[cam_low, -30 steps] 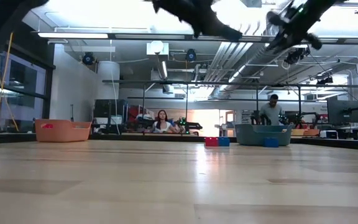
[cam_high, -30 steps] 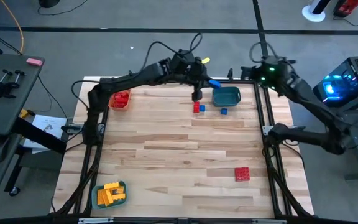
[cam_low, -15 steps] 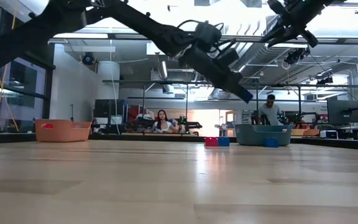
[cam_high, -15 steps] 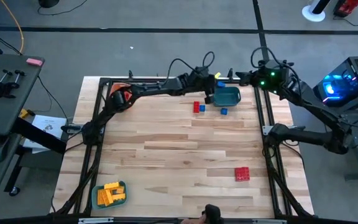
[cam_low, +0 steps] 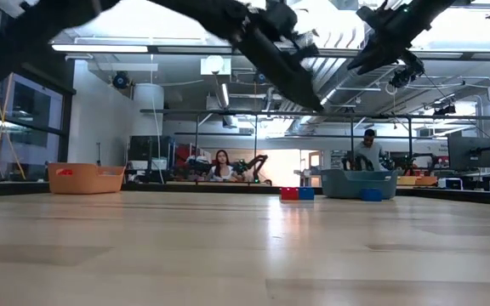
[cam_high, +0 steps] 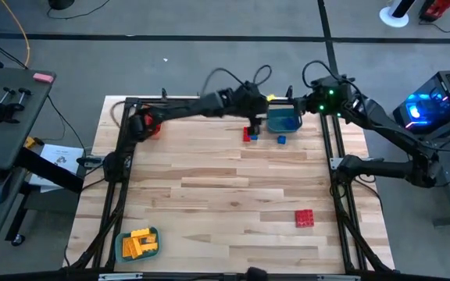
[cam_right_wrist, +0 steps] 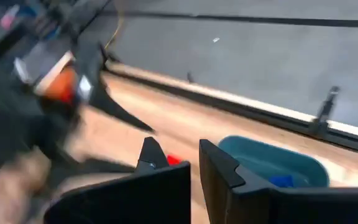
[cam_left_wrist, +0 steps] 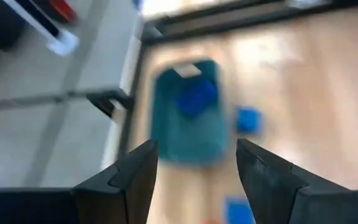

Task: Sort blocks
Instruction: Put the blue game piece into the blue bin

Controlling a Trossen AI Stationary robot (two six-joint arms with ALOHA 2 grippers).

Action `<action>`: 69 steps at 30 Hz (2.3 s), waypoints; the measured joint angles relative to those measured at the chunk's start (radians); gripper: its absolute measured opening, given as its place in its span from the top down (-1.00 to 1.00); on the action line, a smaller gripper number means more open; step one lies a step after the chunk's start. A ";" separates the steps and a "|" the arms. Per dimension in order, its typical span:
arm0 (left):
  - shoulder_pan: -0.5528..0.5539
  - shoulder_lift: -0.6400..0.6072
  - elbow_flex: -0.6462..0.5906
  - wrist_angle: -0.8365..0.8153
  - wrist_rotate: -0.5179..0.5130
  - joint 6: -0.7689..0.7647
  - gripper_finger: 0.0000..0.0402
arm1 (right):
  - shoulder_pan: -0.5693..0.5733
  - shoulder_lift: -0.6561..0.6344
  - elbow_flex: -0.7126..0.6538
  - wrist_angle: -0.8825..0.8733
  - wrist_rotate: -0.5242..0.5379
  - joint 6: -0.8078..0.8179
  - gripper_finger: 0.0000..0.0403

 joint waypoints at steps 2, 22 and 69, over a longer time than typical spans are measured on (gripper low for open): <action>0.028 -0.067 0.000 -0.150 0.116 -0.056 0.01 | 0.000 0.002 0.000 -0.009 -0.054 -0.052 1.00; 0.207 -0.802 -0.806 0.533 0.442 -0.680 0.19 | 0.129 0.325 -0.192 -0.225 0.006 0.372 -0.08; 0.213 -0.899 -0.863 0.622 0.384 -0.631 0.19 | 0.012 0.344 -0.074 0.022 0.261 0.268 0.96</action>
